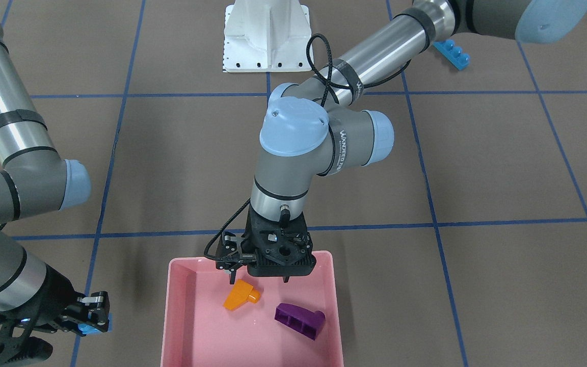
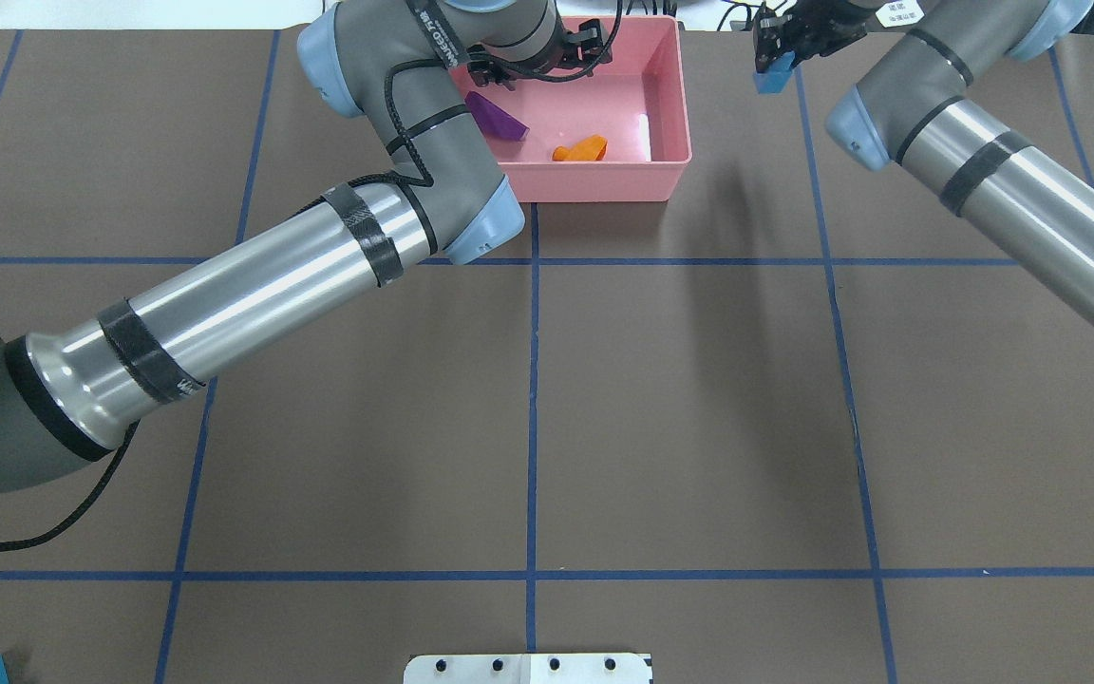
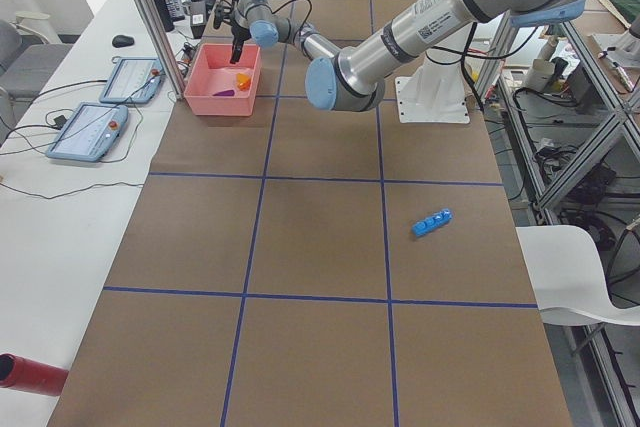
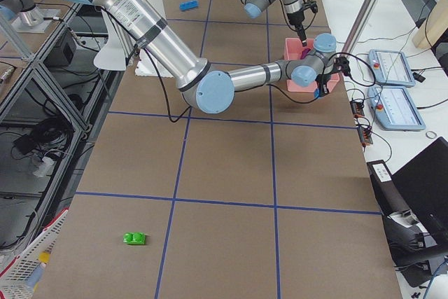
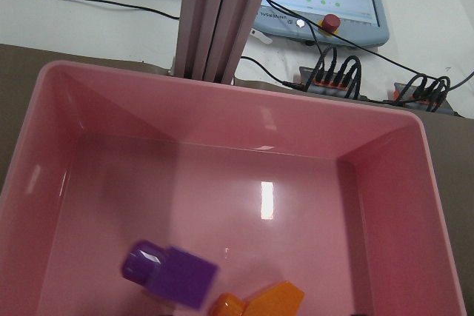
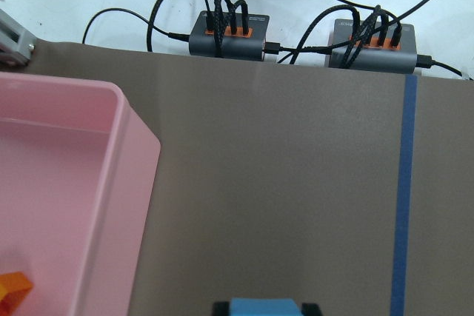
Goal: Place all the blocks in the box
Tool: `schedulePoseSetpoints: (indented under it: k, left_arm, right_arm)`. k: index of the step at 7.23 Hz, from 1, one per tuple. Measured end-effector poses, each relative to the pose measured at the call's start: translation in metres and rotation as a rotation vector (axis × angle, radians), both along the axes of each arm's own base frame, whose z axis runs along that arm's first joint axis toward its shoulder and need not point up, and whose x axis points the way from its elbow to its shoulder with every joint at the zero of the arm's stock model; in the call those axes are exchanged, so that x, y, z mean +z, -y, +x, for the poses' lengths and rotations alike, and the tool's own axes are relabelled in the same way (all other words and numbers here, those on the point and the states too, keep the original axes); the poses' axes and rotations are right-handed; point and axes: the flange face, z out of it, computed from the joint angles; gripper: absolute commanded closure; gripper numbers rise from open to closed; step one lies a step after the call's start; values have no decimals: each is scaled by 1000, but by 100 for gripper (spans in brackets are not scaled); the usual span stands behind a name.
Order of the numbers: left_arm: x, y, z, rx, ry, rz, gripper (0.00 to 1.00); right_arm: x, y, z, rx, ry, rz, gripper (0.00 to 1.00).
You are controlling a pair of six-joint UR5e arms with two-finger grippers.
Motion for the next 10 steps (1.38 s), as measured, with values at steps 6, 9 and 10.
schedulePoseSetpoints:
  k: [6, 9, 10]
  left_arm:
    - [88, -66, -153, 256, 228, 18, 0]
    - [188, -170, -244, 336, 276, -3, 0]
    - [228, -214, -276, 358, 283, -51, 0]
  right_arm:
    - [-155, -7, -112, 73, -27, 14, 81]
    - [-140, -16, -158, 130, -14, 56, 1]
    - [-139, -17, -161, 134, -15, 59, 1]
